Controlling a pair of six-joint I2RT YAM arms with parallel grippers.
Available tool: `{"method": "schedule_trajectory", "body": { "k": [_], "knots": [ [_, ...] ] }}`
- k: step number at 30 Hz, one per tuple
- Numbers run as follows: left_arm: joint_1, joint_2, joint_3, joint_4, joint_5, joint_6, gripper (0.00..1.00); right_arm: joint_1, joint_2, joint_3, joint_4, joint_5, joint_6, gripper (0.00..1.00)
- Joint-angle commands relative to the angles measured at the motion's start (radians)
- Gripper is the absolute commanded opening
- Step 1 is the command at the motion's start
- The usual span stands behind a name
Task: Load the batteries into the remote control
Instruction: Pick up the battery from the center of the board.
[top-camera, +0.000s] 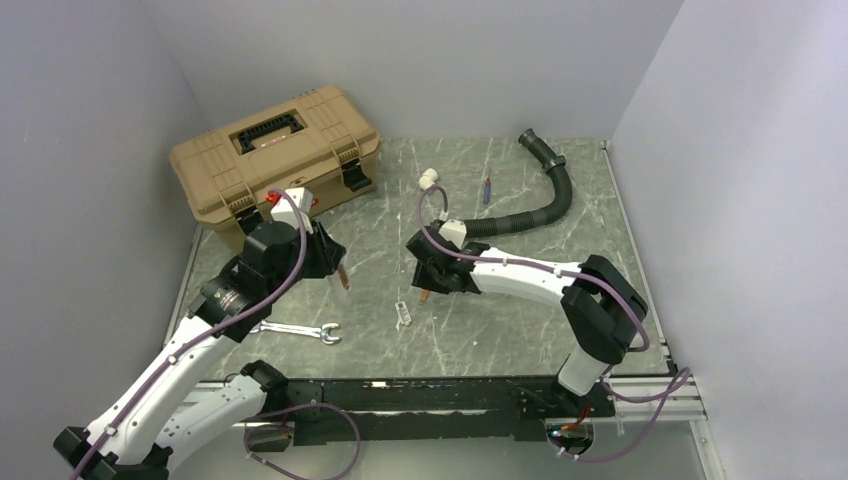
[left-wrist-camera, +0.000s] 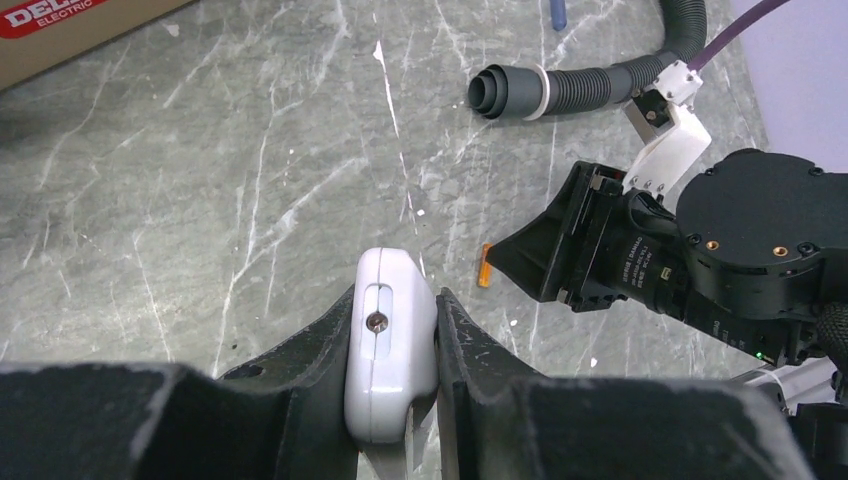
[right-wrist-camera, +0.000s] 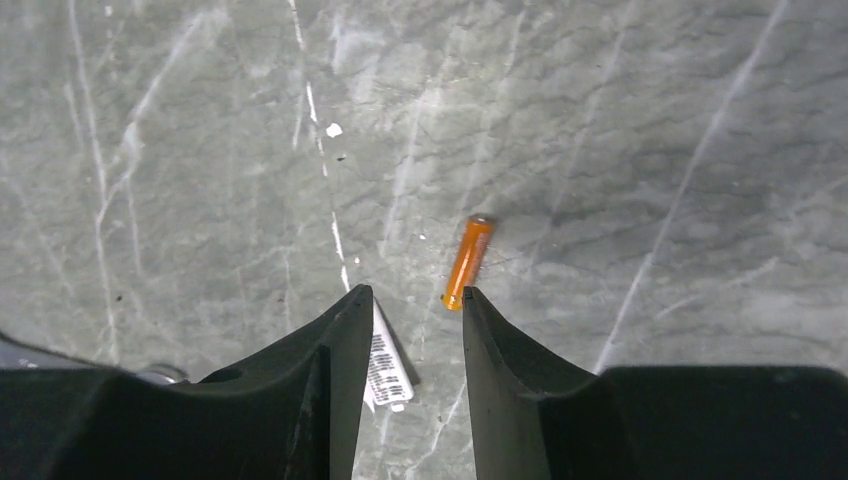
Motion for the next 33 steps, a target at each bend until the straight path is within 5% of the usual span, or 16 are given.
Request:
{"method": "schedule_trajectory", "body": {
  "k": [1,8,33],
  "knots": [
    [0.007,-0.018,-0.012,0.051,0.038,-0.017,0.0,0.013,0.029,0.081,-0.184,0.122,0.079,0.41],
    [0.009,-0.026,-0.013,0.052,0.04,-0.008,0.0,0.012,0.105,0.11,-0.182,0.085,0.097,0.32],
    [0.013,-0.042,-0.029,0.053,0.03,-0.015,0.0,-0.007,0.205,0.161,-0.163,0.058,0.02,0.23]
  ]
}}
